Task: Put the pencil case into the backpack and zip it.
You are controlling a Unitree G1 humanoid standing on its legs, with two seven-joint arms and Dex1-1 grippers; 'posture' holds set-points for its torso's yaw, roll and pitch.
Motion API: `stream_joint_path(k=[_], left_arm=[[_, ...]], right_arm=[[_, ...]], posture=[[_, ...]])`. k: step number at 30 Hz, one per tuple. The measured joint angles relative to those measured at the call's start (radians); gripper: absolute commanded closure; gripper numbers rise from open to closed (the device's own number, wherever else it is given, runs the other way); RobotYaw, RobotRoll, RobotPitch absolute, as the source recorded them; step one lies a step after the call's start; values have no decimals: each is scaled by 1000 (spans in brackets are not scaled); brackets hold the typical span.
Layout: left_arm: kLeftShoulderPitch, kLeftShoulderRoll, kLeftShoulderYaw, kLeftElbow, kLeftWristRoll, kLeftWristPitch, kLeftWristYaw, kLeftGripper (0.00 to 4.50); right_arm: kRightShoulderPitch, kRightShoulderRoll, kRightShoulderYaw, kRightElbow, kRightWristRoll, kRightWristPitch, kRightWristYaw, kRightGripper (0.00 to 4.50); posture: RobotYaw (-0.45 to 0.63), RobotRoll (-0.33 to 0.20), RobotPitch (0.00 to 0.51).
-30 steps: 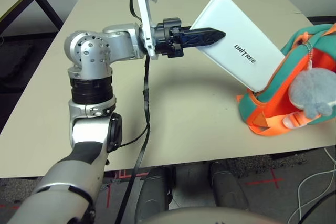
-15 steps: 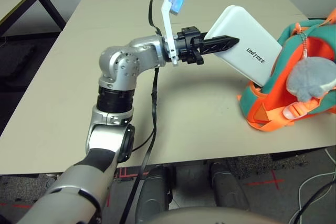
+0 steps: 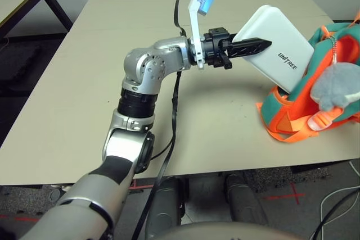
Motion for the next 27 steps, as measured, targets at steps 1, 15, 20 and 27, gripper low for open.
stream_joint_path(k=[1,15,20,27], left_arm=[[1,-3,4,0,0,3,2,3042],[21,-35,95,-91,-61,107,108,3043],[85,-38,-23,-74,20,-10,63,3043],[123,-76,-130,67,162,-228,-31,3045]], right_arm=[[-7,0,1,0,1,2,-5,4420],[-27,11,25,-2,7,16,-37,4420],[-52,13,55,1,12,22,-52,4421],[-82,13,79,8,12,38,-67,4421]], posture=[[-203,0,136],[-181,0,151],[-178,0,160],[-179,0,169]])
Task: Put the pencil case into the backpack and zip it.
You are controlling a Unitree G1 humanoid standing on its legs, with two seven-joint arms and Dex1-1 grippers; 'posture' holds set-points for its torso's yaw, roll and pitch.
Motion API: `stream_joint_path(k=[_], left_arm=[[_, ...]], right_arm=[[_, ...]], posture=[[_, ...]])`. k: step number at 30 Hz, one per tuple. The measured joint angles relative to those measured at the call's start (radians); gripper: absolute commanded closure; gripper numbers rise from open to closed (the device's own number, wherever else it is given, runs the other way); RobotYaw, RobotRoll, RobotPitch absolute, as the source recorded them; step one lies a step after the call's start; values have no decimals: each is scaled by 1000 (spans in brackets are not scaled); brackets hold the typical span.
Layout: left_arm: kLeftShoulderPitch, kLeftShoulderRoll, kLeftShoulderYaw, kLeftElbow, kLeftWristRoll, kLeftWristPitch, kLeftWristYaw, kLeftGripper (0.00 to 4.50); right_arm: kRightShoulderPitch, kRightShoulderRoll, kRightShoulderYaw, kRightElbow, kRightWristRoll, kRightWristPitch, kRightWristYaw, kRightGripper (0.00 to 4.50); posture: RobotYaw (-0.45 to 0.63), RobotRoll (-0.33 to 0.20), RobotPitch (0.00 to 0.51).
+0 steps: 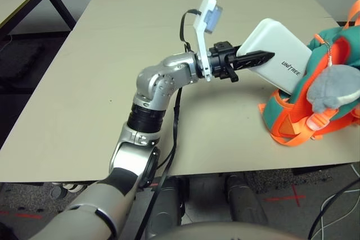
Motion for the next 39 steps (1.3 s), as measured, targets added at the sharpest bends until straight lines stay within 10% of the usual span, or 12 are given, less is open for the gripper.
stream_joint_path(k=[15,39], left_arm=[[-72,-20,95,59,-9,84,-10,3047],[-25,63,356,-167,-399,496,213,3048]], right_arm=[[-26,-8,13,15,0,9,32,4421],[80,-14,-52,54,-70,11,165,4421]], posture=[[-174,0,167],[-203,0,192]])
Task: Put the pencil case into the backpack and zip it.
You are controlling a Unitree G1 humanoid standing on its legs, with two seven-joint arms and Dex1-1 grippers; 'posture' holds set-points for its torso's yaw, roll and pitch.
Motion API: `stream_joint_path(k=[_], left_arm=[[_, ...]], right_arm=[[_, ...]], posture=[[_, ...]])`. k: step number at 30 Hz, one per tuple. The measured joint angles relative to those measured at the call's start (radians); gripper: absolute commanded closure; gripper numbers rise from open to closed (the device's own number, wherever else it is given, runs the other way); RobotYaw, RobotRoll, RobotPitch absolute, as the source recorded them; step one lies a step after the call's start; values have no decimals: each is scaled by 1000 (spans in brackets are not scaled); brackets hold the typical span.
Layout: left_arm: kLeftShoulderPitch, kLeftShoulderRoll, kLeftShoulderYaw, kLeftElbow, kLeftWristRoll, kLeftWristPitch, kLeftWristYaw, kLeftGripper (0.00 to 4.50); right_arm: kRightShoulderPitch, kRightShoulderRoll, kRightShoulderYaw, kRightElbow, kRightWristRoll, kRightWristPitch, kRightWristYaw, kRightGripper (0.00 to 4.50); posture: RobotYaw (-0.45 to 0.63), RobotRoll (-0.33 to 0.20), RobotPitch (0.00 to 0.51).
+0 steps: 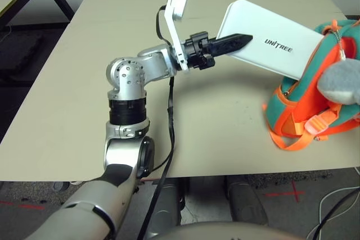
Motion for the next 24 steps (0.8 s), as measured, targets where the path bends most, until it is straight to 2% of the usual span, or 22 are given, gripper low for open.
stream_joint_path(k=[10,18,24], left_arm=[[2,20,-3,-9,-61,61,9,3049],[27,-88,-15,44,-57,28,34,3049],[67,-83,-132,85,14,-41,-51,3049]], right_arm=[[29,3,-40,-4,-10,7,14,4421],[23,6,-41,-4,-18,11,5,4421],[5,9,-38,-2,-21,15,-3,4421]], posture=[[-222,0,195],[-224,0,198],[-228,0,199]])
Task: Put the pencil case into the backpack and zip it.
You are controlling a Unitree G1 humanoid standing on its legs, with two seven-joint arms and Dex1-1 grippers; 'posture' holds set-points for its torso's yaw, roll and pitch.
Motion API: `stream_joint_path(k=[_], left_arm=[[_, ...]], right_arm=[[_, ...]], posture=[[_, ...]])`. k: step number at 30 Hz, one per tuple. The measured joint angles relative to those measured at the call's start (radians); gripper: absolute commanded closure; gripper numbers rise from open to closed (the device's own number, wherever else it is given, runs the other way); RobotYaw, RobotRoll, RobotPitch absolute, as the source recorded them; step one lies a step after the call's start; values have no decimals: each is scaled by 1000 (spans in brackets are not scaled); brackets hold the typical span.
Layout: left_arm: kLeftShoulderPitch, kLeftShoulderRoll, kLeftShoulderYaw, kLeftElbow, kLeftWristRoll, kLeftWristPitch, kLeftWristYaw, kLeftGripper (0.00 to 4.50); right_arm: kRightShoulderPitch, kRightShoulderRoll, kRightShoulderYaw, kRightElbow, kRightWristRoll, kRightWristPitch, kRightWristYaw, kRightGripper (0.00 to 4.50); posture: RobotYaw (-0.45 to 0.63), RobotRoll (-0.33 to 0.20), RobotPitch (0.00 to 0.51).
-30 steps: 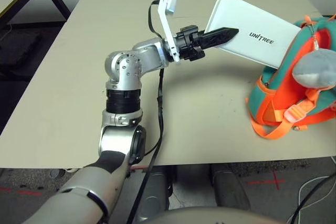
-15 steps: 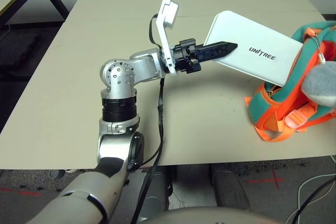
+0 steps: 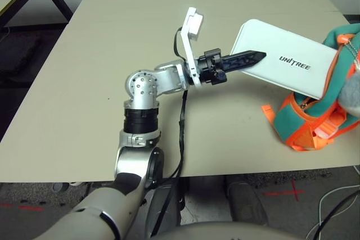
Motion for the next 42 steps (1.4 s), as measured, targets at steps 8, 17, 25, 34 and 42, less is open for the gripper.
stream_joint_path(k=[8,17,25,34,42], left_arm=[[26,37,-147,6,141,-120,-121,3049],[-13,-6,-230,63,316,-278,-126,3049],[-152,-98,-228,183,396,-294,-74,3049],[-177,-105,-268,233,405,-308,-74,3049],[-176,-100,-227,158,361,-240,-79,1729]], right_arm=[[-15,19,5,1,-10,4,-28,4421],[-49,28,24,1,-12,4,-44,4421],[-100,38,68,-9,-10,0,-42,4421],[-110,56,80,-16,-9,-10,-37,4421],[-107,62,74,-26,-9,-16,-36,4421]], posture=[[-222,0,200],[-201,0,201],[-199,0,189],[-213,0,171],[-213,0,161]])
